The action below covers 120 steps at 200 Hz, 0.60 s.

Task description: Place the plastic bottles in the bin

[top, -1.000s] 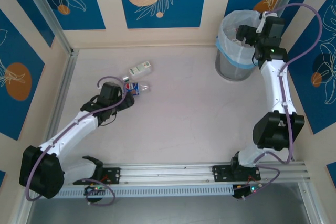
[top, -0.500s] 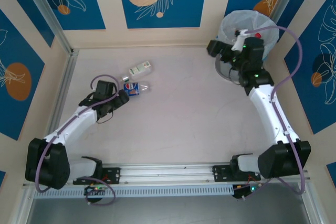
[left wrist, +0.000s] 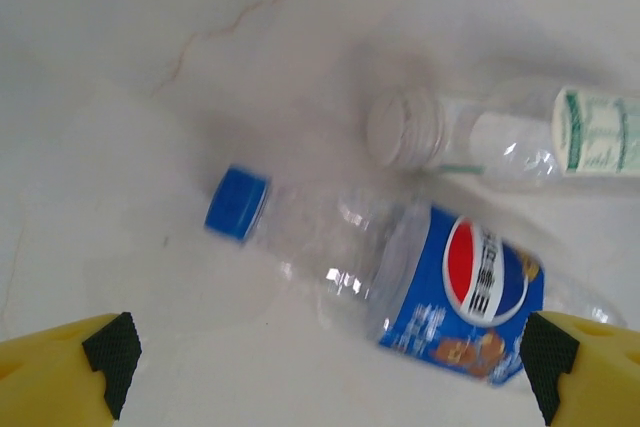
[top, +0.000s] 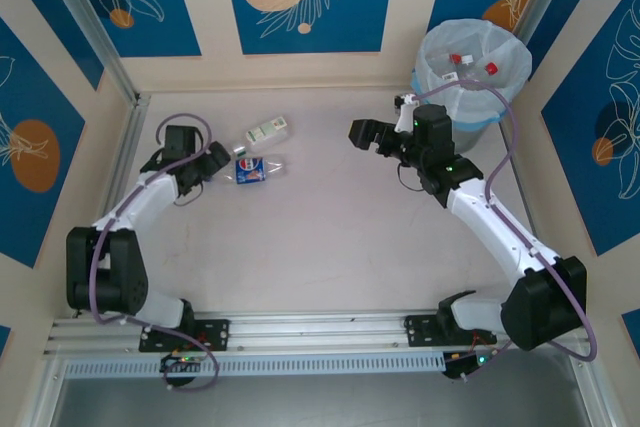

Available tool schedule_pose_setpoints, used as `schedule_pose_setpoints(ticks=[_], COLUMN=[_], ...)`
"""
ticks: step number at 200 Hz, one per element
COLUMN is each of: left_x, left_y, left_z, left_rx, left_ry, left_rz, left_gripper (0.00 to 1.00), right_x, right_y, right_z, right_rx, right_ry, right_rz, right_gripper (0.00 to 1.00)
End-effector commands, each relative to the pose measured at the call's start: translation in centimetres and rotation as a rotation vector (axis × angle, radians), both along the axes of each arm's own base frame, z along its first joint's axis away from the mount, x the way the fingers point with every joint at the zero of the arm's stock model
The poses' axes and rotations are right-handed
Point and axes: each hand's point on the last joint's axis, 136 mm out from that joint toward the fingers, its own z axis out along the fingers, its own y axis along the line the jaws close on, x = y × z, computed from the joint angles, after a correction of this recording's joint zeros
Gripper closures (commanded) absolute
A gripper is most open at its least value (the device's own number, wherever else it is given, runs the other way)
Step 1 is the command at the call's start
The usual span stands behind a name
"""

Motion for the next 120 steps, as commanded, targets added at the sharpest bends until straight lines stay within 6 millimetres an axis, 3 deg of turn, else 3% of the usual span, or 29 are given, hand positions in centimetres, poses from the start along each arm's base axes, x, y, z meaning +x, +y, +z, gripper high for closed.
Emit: schedule_pose_setpoints(ticks=[1, 50, 87, 120], left_x=[3.5, 6.3, 7.1, 7.7], left_y=[-0.1, 1.0, -0.1, -1.2], left_z=[1.8, 0.2, -2.1, -2.5], left_rx=[0.032, 0.027, -0.053, -0.109], left_ry=[-0.093, -0.133, -0.134, -0.166], left_rz=[-0.142, -0.241, -0.352, -0.395], left_gripper=[0.01, 0.01, 0.01, 0.01], right_x=[-0.2, -1.1, -1.4, -1.4], right_y=[-0.1, 1.4, 1.6, 0.8], right_z=[-0.2, 0.7, 1.1, 0.4], right_rx=[-0.025, -0.019, -0.022, -0.036], right_ry=[-0.003, -0.062, -0.079, -0.064], right_rz=[0.011, 0.129, 0.147, 0.097], right_gripper=[0.0, 0.0, 0.0, 0.0])
